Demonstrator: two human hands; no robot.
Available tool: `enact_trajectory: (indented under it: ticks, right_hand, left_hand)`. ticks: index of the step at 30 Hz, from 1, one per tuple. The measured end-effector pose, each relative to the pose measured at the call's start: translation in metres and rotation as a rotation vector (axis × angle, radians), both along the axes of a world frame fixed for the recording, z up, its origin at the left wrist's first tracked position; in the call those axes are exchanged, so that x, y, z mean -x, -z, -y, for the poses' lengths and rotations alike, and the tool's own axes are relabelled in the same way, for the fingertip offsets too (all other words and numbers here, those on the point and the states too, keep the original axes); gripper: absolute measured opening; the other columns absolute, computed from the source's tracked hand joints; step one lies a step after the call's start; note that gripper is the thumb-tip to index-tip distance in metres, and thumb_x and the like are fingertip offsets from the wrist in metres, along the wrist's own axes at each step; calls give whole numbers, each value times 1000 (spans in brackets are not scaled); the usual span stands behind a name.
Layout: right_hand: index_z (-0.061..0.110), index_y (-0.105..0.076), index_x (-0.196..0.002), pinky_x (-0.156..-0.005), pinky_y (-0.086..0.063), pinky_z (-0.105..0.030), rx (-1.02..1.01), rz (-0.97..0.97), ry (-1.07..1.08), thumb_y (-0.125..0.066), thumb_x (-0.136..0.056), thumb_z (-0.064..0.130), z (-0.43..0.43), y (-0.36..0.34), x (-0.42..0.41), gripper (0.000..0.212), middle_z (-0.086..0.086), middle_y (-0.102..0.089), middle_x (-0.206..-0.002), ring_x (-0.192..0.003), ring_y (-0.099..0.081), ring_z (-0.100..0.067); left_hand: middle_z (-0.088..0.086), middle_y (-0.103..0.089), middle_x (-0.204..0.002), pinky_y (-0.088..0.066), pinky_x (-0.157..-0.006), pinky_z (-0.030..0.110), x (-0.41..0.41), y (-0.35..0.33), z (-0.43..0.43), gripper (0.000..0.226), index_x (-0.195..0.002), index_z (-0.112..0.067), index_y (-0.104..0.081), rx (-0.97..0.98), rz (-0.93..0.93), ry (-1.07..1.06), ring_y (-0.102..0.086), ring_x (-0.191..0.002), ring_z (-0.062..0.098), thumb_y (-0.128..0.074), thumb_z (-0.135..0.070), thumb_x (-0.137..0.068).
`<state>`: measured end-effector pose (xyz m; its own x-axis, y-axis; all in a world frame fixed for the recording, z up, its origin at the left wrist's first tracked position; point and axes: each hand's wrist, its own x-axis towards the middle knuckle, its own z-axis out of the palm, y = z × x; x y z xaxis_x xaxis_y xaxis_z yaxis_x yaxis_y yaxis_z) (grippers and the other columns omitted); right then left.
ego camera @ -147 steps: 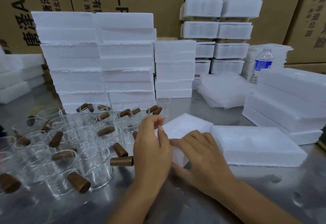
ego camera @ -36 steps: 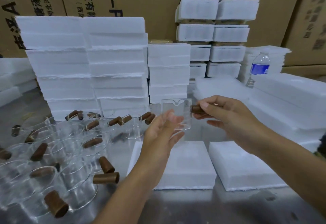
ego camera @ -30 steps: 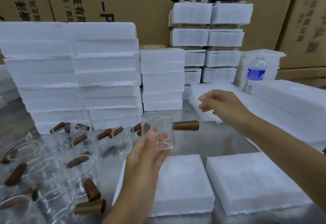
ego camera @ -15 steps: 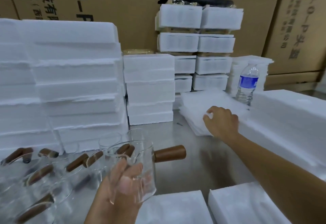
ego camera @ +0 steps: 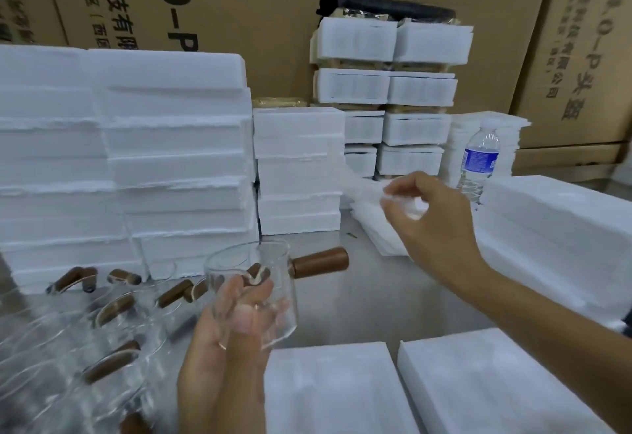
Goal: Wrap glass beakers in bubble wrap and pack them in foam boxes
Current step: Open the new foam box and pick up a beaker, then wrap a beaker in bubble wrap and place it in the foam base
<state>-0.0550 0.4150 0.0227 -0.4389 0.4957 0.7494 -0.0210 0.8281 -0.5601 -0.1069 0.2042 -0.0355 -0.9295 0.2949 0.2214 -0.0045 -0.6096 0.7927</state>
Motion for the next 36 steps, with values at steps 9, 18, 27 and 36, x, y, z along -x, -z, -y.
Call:
enact_trajectory:
  ticks: [9, 18, 27, 36]
  right_hand:
    - [17, -72, -77, -56, -47, -19, -323, 99, -312, -69, -64, -4, 129, 67, -84, 25, 2, -62, -71, -63, -59, -10]
    - [36, -68, -86, -55, -41, -13, -498, 430, -392, -75, -53, 46, 178, 77, -92, 36, 16, -60, -74, -66, -59, -2]
    - [39, -36, -135, -68, -39, 2, 313, 127, -339, -62, -84, 39, 110, 28, -122, 57, 27, -53, -104, -87, -52, 19]
    - [50, -58, -91, -79, -49, -21, 26, 316, -370, -52, -87, 38, 71, 8, -135, 14, 25, -66, -92, -86, -61, -1]
  left_hand:
    - [-9, -70, -107, -52, -76, 17, -47, -18, 25, 79, -113, -32, -58, 52, -228, -253, -68, -98, 14, -71, -78, -50]
    - [-9, -71, -107, -51, -83, 28, -69, -40, 63, 65, -115, -31, -59, 154, -291, -287, -69, -96, 14, -62, -73, -66]
    - [2, -74, -91, -55, -68, 19, -73, -35, 51, 56, -102, -20, -63, 92, -44, 13, -71, -88, 17, -67, -54, -58]
    - [-8, -66, -112, -50, -89, 28, -91, -35, 4, 70, -119, -27, -61, 464, -278, 166, -66, -95, 5, -66, -65, -60]
